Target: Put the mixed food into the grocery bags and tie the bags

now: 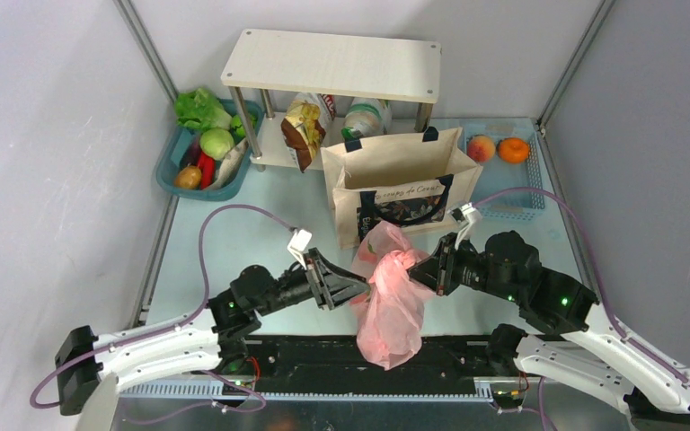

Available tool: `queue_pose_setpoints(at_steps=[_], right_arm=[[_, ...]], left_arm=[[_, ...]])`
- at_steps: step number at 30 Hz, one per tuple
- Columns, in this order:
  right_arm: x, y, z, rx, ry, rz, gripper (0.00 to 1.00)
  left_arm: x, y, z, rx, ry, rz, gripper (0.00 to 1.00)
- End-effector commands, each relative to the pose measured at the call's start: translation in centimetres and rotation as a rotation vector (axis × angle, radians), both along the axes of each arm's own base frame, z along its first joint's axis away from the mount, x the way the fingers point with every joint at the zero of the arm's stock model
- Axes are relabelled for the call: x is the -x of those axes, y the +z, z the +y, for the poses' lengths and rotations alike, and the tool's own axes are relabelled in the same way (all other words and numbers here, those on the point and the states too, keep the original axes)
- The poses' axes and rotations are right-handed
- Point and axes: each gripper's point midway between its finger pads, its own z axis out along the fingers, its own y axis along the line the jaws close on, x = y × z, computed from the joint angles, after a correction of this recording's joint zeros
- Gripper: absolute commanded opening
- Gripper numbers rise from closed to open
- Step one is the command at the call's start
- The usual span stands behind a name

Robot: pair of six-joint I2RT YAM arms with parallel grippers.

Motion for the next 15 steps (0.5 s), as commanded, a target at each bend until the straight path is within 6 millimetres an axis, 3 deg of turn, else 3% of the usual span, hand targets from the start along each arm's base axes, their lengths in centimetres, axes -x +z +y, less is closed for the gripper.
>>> queue_pose_setpoints(at_steps=[1,15], right_arm=[[-0.3,1.5,0.4,-0.05,-0.006,-0.026,0.0],[-0.3,1.5,0.5,-0.051,0.0,-0.03,0.0]], left_arm=[[-0.7,2.0,-0.3,0.013,0.039,-0.044,0.47],[0.0,4.1,-0.6,0.038,0.008,-0.092,0.49]])
